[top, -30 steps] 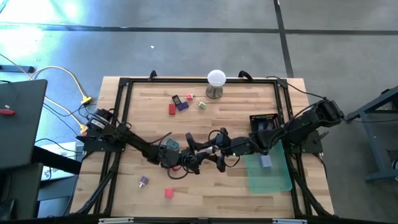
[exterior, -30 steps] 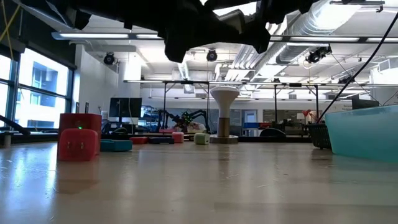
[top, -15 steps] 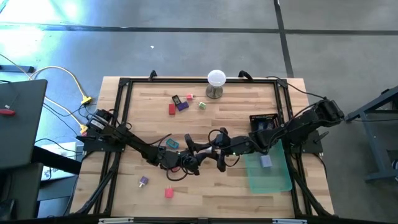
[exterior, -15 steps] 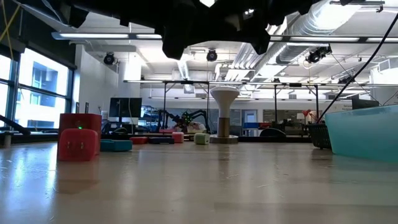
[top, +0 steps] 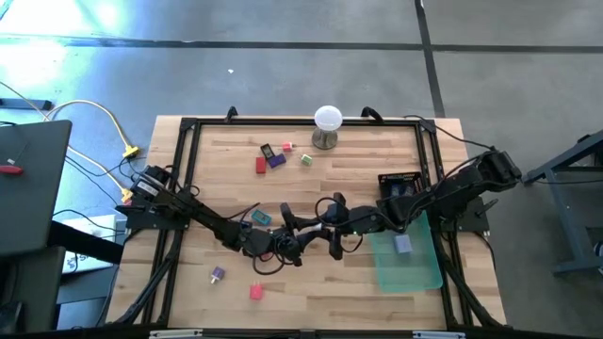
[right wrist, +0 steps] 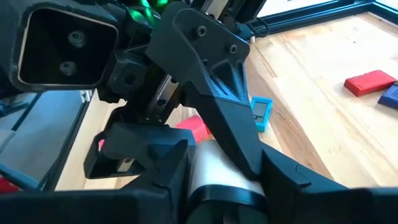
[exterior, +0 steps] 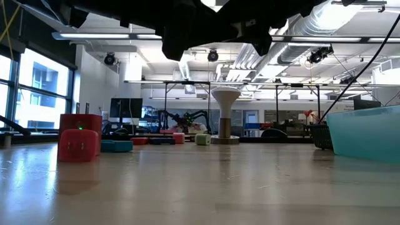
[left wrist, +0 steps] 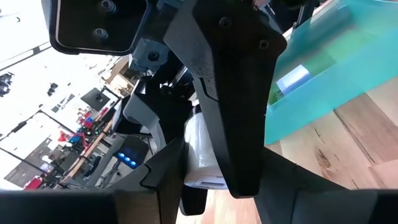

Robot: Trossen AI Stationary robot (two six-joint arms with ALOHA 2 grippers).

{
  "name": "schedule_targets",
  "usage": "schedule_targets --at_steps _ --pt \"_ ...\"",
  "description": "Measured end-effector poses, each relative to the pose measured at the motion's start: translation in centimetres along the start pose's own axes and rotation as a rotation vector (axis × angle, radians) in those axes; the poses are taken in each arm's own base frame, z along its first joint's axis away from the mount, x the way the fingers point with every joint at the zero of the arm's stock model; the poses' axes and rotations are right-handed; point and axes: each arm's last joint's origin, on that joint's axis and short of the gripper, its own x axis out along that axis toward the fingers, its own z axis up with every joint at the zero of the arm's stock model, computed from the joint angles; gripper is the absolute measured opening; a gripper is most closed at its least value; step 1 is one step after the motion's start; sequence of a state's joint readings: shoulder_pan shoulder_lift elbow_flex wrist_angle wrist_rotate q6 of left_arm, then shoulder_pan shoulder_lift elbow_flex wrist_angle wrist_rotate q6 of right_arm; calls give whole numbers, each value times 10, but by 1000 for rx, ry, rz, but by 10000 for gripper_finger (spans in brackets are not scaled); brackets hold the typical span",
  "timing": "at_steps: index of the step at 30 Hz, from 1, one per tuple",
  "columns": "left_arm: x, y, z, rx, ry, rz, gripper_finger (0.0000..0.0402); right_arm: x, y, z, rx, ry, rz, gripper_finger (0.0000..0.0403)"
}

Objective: Pick & Place Office items
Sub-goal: Put the white charger adapter into the green bin

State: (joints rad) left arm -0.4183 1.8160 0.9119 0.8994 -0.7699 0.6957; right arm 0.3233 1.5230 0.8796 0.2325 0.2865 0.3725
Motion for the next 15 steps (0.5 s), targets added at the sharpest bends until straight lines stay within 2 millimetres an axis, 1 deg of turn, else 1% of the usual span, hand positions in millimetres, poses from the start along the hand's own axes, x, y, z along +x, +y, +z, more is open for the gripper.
schedule_targets --at_steps 6,12,15 --pt "0 0 0 -4 0 -1 161 0 0 0 -14 -1 -3 130" --pt "0 -1 -1 79 -3 -14 162 0 0 0 -16 1 -4 131" --pt "1 -1 -1 114 2 -20 163 0 -1 -2 -21 3 -37 131"
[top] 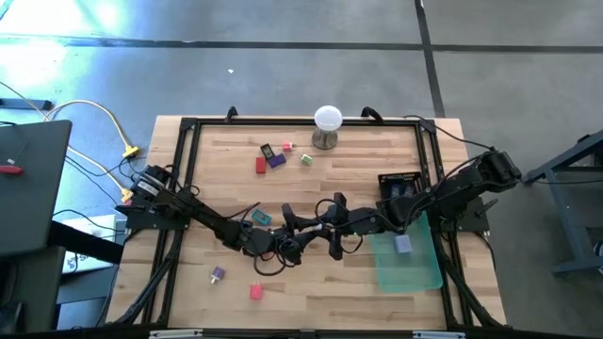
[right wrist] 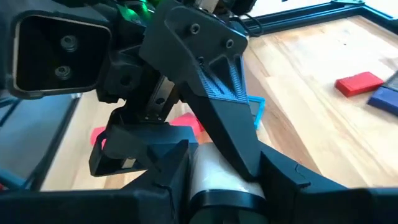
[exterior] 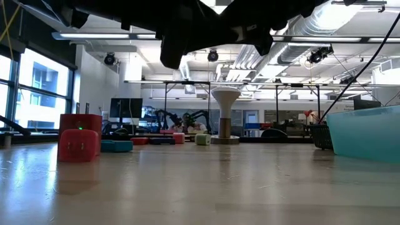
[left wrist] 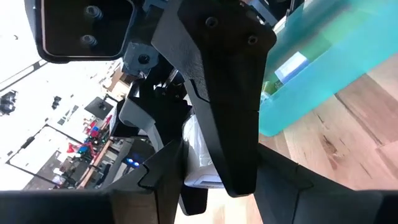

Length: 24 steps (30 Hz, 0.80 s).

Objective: Pick & Place Office items
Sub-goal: Put the white charger adapter into the green bin

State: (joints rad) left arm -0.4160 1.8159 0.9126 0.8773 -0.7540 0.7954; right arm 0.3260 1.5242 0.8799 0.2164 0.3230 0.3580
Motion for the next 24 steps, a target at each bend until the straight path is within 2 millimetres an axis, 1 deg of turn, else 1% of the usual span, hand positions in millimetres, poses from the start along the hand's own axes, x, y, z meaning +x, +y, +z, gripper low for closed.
schedule_targets --at_steps 6,8,12,16,20,22,24 --pt "-1 -2 0 49 9 -5 165 -1 -1 -3 -5 14 -41 131" --pt "-2 -2 0 50 9 -5 172 -1 0 -3 -7 16 -39 131" --pt "-2 -2 0 50 6 -6 211 -2 2 -4 -10 15 -45 131" --pt "-2 -2 1 49 4 -5 266 -9 8 -3 -58 -33 -134 122" --pt "-2 -2 1 50 5 -4 309 -27 17 -2 -105 -53 -211 122" --pt "-2 -1 0 50 24 14 319 -38 22 -2 -106 -58 -238 122" --pt "-2 -1 0 46 47 36 323 -50 26 -7 -114 -42 -282 122"
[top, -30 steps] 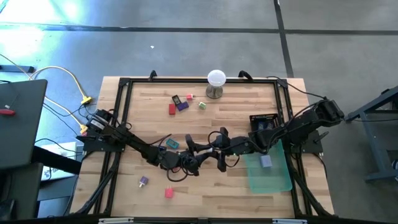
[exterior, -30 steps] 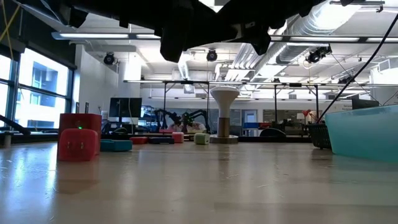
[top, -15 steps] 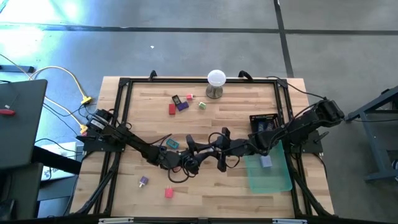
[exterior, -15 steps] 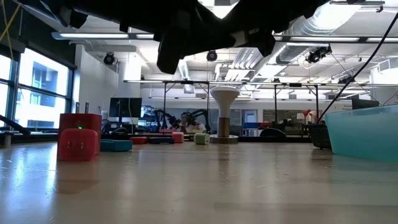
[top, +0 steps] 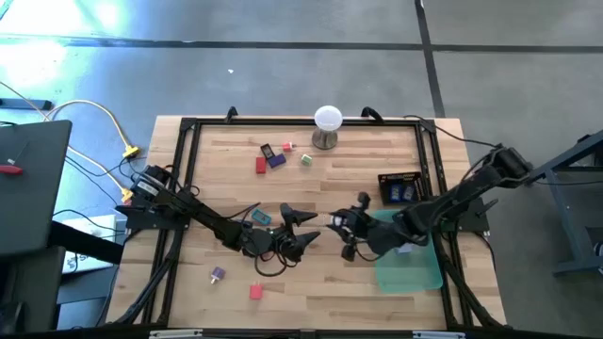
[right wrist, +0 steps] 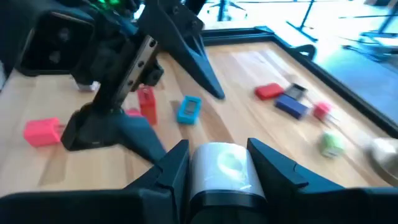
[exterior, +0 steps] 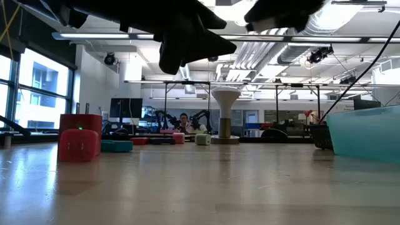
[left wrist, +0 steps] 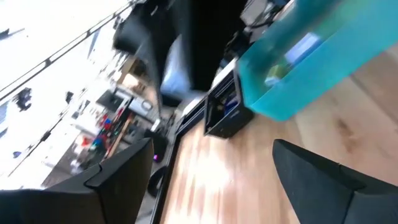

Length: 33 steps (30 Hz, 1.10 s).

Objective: Pick & Place Office items
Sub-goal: Put the white charger adapter into the green bin

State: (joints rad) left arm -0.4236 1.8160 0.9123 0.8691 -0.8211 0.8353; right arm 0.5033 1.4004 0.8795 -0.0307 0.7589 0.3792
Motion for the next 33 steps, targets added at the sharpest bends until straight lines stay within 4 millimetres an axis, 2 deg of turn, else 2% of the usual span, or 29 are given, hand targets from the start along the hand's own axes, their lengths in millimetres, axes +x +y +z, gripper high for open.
schedule_targets --at_steps 9,15,20,24,33 --pt "5 7 -8 -178 120 127 324 -65 4 -27 79 11 -142 122" --pt "7 6 -8 -271 70 75 324 -91 -2 -52 224 146 -143 122" --pt "7 2 -8 -302 23 -24 324 -99 -16 -71 396 344 -301 123" --pt "8 -1 -11 -322 17 -79 324 -98 -19 -85 459 472 -462 123" --pt "15 1 -19 -399 54 -106 324 -83 -17 -95 510 612 -564 125"
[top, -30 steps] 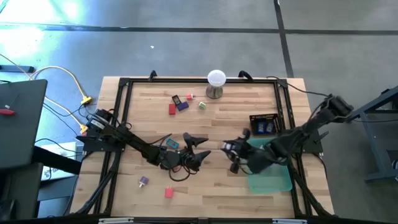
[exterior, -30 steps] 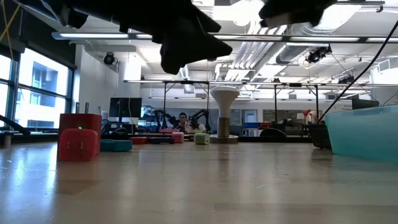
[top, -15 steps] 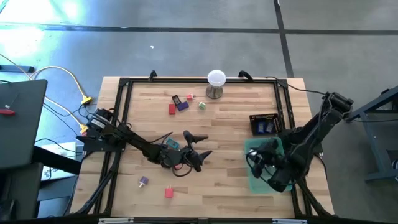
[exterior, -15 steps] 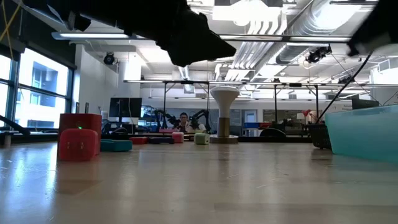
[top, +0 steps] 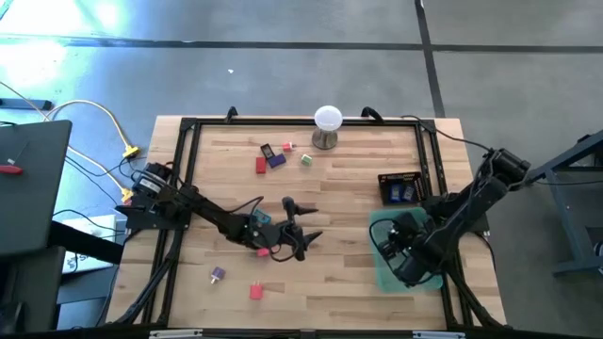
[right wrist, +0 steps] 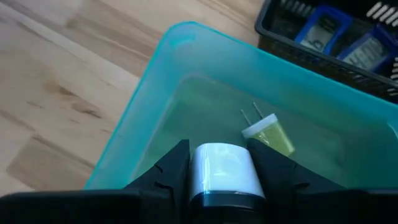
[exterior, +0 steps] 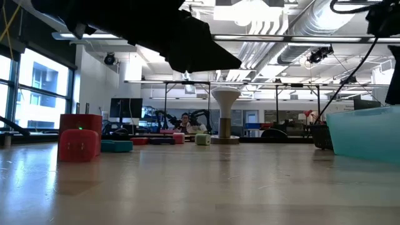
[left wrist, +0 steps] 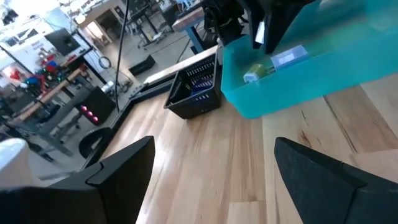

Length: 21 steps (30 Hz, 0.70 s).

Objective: Pick & Place Office items
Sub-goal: Put the white charger adapter into the green bin

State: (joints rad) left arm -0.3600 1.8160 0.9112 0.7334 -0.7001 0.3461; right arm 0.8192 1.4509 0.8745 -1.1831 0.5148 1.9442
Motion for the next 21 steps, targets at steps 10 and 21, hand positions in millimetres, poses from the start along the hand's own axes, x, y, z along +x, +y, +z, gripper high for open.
schedule_targets --at_steps 10,21 --pt "0 -1 -2 -13 14 -8 324 35 1 8 -15 89 -30 129" --pt "0 -1 -2 -8 19 -9 324 39 2 14 -47 86 -32 170"
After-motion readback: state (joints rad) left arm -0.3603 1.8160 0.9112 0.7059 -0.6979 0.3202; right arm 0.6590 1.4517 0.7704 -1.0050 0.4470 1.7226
